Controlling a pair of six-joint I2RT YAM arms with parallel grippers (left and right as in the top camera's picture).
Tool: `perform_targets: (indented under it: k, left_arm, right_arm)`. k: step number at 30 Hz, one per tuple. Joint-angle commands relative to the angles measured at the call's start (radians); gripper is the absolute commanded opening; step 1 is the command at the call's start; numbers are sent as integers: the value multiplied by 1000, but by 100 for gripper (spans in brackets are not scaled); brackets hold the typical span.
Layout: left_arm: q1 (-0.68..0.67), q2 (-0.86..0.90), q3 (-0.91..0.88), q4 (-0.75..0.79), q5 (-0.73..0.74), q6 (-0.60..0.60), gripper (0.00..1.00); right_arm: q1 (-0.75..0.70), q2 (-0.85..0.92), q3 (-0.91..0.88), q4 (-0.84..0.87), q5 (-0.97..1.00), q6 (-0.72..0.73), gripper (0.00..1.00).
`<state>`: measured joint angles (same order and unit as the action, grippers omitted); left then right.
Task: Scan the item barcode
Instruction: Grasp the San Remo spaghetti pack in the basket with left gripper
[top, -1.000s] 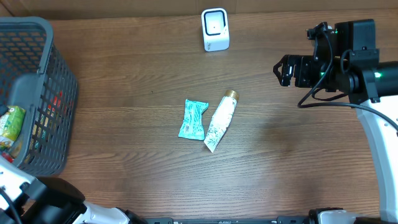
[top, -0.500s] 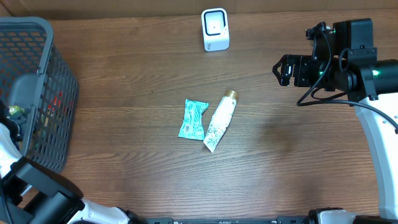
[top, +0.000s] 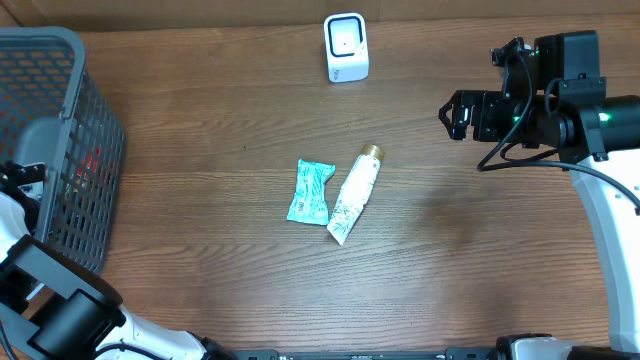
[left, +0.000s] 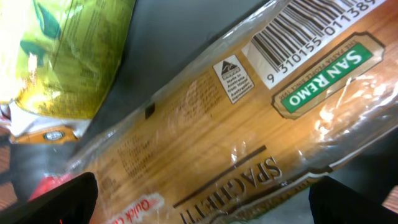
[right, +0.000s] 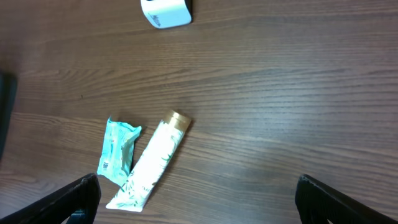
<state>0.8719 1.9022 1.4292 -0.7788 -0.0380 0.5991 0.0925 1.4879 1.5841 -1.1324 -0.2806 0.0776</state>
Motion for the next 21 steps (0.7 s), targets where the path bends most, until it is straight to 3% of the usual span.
perform_targets:
  k: [1, 10, 12, 13, 14, 15, 21]
  left_arm:
    - [-15, 50, -3, 18, 8, 86, 100]
    - [-96, 164, -3, 72, -34, 53, 97]
    - [-109, 163, 4, 82, -24, 49, 70]
    - [-112, 163, 12, 79, -24, 42, 52]
    - [-114, 163, 21, 73, -25, 30, 24]
    - [-114, 162, 34, 64, -25, 13, 4]
    - [-113, 162, 183, -69, -25, -109, 4]
  right_arm:
    - [2, -3, 19, 16, 10, -3, 100]
    - [2, -3, 19, 24, 10, 1, 100]
    - [2, -3, 19, 24, 10, 1, 100]
    - [2, -3, 19, 25, 10, 1, 100]
    - [2, -3, 19, 26, 10, 1, 100]
    - [2, -3, 19, 27, 10, 1, 100]
    - [2, -3, 19, 27, 10, 1, 100]
